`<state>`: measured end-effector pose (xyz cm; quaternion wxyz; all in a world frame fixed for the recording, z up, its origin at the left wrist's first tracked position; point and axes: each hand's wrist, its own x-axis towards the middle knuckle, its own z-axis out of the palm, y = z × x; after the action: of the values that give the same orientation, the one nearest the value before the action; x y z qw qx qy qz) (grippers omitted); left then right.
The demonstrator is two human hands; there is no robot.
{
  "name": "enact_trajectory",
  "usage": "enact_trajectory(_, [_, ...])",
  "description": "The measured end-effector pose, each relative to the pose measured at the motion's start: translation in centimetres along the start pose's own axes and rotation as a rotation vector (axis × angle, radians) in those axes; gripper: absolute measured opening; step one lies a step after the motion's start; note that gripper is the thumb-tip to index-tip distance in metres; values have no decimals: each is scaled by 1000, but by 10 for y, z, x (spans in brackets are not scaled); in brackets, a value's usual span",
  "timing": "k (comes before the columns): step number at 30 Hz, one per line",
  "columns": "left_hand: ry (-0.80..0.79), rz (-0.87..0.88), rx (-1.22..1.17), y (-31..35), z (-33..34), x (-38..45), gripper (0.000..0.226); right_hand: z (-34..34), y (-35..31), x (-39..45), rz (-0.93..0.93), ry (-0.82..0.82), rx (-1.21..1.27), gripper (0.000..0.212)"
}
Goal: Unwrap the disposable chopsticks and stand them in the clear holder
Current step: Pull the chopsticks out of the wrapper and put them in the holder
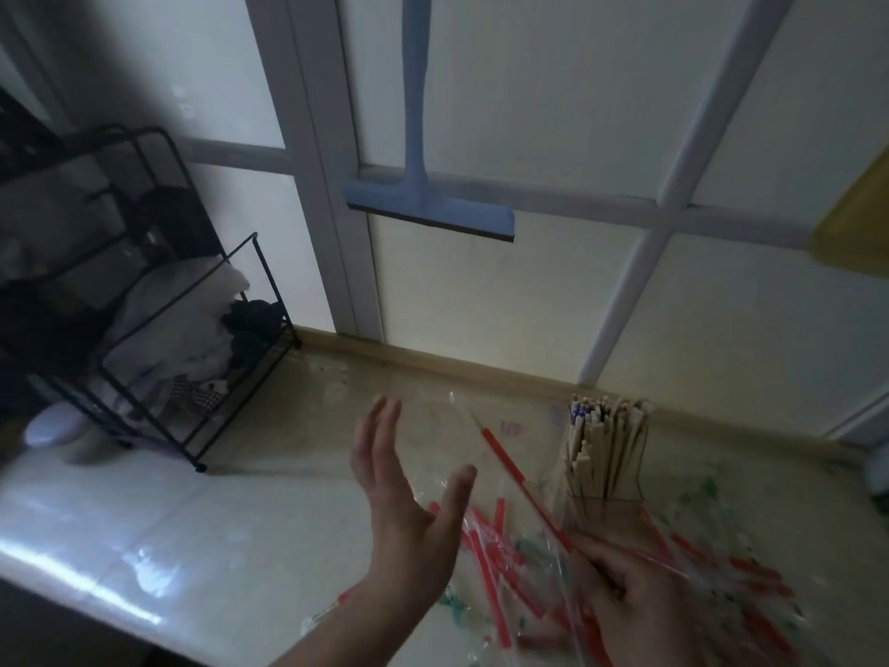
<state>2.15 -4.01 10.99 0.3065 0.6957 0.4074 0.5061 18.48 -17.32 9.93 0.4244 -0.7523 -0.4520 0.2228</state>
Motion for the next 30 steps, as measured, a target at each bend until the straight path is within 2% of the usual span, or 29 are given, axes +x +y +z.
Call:
enact_trajectory(1, [-20,-233,-161,12,1,6,73,-1,-4,-1,32,-59,100,30])
enact_trajectory(2, [-76,-418,-327,21,4,12,71,-2,-11,-2,46,-116,195,19])
enact_trajectory(3, [-125,-532,-482,25,8,16,63,-2,-17,-2,55,-182,280,19])
enact_trajectory(4, [-149,-565,-581,30,10,20,50,-2,-22,-3,87,-231,329,32])
enact_trajectory(5, [-154,-548,-615,37,11,23,40,-2,-24,-4,114,-262,376,36])
enact_trajectory(7, [-139,-529,-646,48,13,24,29,-2,-25,-6,157,-256,414,32])
enact_trajectory(13, [-121,-537,-644,61,19,18,26,-7,-22,-9,100,-262,390,29])
enact_trajectory(14, [-118,-530,-644,62,21,17,26,-8,-22,-9,100,-248,399,26])
enact_trajectory(16, [-110,-521,-645,63,22,14,26,-8,-28,-9,126,-243,436,5])
enact_trajectory(18, [-103,-527,-646,64,24,11,27,-9,-20,-9,126,-231,505,54])
enact_trajectory(19, [-102,-533,-647,63,25,10,27,-10,-20,-9,124,-209,528,65])
enact_trajectory(20, [-101,-537,-648,63,26,9,27,-11,-19,-9,129,-182,536,67])
enact_trajectory(26, [-114,-564,-672,64,32,5,27,-19,-34,-13,45,-217,497,15])
enact_trajectory(29, [-130,-622,-722,65,30,9,25,-21,-27,-14,53,-247,458,32])
enact_trajectory(30, [-127,-658,-759,64,29,12,24,-21,-28,-14,64,-276,431,31])
